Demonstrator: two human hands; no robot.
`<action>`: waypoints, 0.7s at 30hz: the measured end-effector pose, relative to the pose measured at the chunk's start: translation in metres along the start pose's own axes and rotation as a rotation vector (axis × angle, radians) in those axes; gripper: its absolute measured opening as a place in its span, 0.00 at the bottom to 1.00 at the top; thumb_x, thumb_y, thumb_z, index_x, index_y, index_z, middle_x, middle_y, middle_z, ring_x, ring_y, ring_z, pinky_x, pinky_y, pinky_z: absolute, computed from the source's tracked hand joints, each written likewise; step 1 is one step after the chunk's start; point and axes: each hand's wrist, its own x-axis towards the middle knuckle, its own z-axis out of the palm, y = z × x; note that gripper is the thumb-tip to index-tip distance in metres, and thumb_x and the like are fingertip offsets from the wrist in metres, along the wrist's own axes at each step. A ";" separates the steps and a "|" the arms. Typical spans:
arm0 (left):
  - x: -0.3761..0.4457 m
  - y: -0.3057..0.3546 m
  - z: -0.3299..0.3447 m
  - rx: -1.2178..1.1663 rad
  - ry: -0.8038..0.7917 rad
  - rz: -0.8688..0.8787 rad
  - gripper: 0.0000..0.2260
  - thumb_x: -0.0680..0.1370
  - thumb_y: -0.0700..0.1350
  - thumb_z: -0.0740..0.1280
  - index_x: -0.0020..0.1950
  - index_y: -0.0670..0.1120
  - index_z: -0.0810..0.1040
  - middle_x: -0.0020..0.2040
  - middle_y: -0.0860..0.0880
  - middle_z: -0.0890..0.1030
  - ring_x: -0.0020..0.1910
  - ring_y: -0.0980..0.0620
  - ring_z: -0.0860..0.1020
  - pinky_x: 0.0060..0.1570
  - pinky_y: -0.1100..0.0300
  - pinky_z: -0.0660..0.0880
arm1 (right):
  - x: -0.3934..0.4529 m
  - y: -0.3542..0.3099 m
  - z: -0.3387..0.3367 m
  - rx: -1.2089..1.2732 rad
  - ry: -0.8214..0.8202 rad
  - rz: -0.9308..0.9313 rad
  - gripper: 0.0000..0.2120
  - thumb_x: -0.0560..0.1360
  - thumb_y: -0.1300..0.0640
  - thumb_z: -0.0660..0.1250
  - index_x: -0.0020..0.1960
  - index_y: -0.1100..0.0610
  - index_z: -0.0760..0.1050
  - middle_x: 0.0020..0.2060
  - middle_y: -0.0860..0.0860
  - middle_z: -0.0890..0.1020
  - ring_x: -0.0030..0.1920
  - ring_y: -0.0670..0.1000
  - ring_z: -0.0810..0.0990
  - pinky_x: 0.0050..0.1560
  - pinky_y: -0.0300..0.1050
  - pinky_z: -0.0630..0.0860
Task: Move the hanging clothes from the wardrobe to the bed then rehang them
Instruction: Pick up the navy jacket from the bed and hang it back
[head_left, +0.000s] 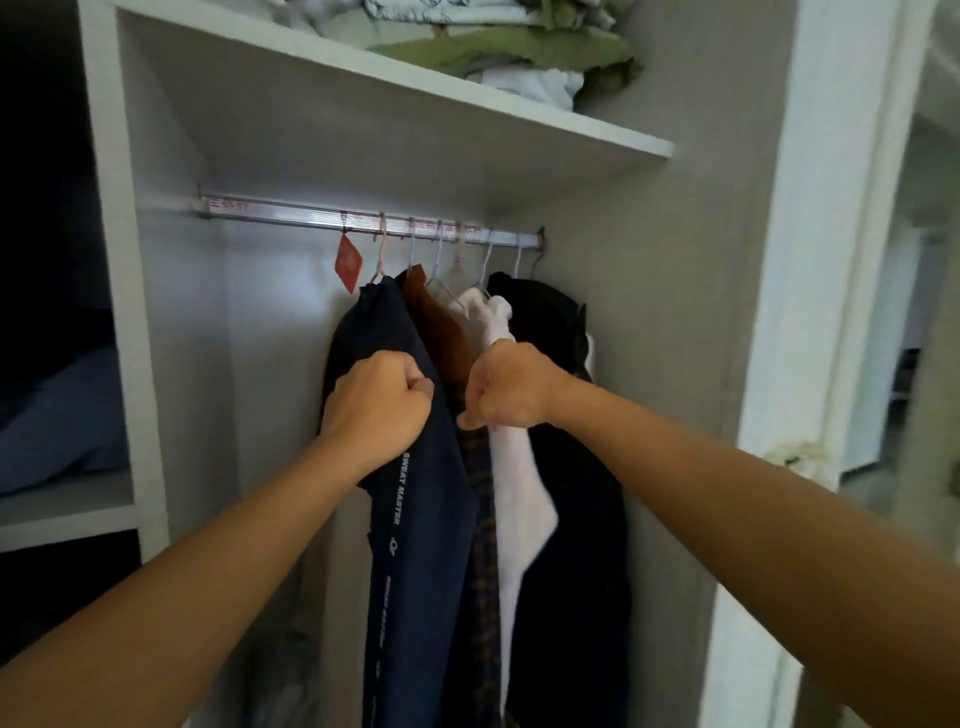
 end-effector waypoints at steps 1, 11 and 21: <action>-0.005 0.007 0.002 -0.008 -0.031 0.012 0.11 0.77 0.48 0.66 0.34 0.49 0.77 0.32 0.53 0.78 0.36 0.49 0.79 0.37 0.55 0.75 | -0.012 0.005 -0.003 -0.023 -0.021 0.022 0.10 0.68 0.50 0.76 0.41 0.57 0.84 0.33 0.52 0.84 0.39 0.50 0.84 0.48 0.49 0.82; -0.065 0.103 0.052 0.045 -0.511 0.200 0.07 0.77 0.53 0.67 0.41 0.53 0.79 0.40 0.56 0.80 0.42 0.54 0.78 0.44 0.54 0.76 | -0.148 0.072 -0.034 -0.211 -0.122 0.259 0.13 0.71 0.49 0.72 0.44 0.60 0.84 0.39 0.54 0.85 0.44 0.54 0.83 0.52 0.51 0.81; -0.152 0.252 0.115 -0.041 -0.759 0.373 0.07 0.76 0.53 0.67 0.44 0.51 0.79 0.42 0.54 0.81 0.41 0.55 0.79 0.44 0.56 0.77 | -0.332 0.154 -0.082 -0.209 -0.069 0.524 0.11 0.73 0.49 0.73 0.50 0.56 0.83 0.46 0.49 0.84 0.48 0.50 0.82 0.56 0.50 0.79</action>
